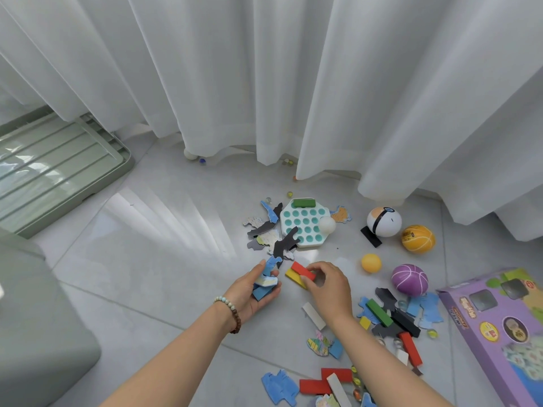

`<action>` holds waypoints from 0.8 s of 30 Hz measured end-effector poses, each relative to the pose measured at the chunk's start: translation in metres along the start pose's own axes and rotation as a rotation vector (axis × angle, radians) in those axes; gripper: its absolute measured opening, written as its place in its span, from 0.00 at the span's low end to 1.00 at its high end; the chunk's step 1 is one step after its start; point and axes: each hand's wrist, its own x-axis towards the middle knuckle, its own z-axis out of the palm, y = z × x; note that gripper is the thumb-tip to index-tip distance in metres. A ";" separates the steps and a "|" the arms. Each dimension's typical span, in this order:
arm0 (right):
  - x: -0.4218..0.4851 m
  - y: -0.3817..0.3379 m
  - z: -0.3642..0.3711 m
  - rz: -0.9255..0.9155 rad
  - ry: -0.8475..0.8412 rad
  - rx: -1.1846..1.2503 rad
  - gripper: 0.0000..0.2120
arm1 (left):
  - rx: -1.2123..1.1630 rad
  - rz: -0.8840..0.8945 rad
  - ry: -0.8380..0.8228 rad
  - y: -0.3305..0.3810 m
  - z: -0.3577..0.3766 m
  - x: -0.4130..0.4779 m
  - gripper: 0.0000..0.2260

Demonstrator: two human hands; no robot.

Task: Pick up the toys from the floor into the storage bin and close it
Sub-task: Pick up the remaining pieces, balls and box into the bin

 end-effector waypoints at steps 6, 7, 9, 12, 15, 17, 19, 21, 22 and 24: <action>-0.001 -0.002 0.001 0.014 -0.055 0.015 0.14 | -0.009 0.001 0.053 0.004 -0.008 -0.002 0.14; -0.002 -0.002 0.002 -0.014 -0.075 -0.027 0.15 | -0.019 -0.002 0.058 0.004 -0.011 -0.002 0.15; -0.003 -0.002 0.004 -0.054 -0.087 -0.087 0.16 | -0.033 -0.008 0.065 0.005 -0.015 -0.002 0.16; -0.003 -0.004 0.006 -0.057 -0.074 -0.098 0.17 | -0.038 -0.014 0.058 0.004 -0.017 -0.003 0.17; -0.005 -0.006 0.006 -0.048 -0.043 -0.074 0.16 | -0.047 -0.018 0.052 0.004 -0.016 -0.005 0.18; -0.006 -0.012 0.004 0.019 -0.002 0.072 0.16 | -0.065 -0.019 0.049 0.005 -0.016 -0.004 0.19; -0.009 -0.024 0.004 0.035 -0.008 0.266 0.17 | -0.058 -0.027 0.017 0.004 -0.014 -0.002 0.21; -0.015 -0.041 0.004 -0.024 -0.116 0.373 0.19 | -0.026 -0.043 -0.060 0.003 -0.010 -0.002 0.26; -0.018 -0.047 0.004 -0.064 -0.185 0.378 0.20 | -0.028 -0.050 -0.112 0.002 -0.007 -0.003 0.29; -0.018 -0.054 -0.002 -0.130 -0.237 0.324 0.20 | -0.070 -0.047 -0.184 0.003 0.001 -0.004 0.32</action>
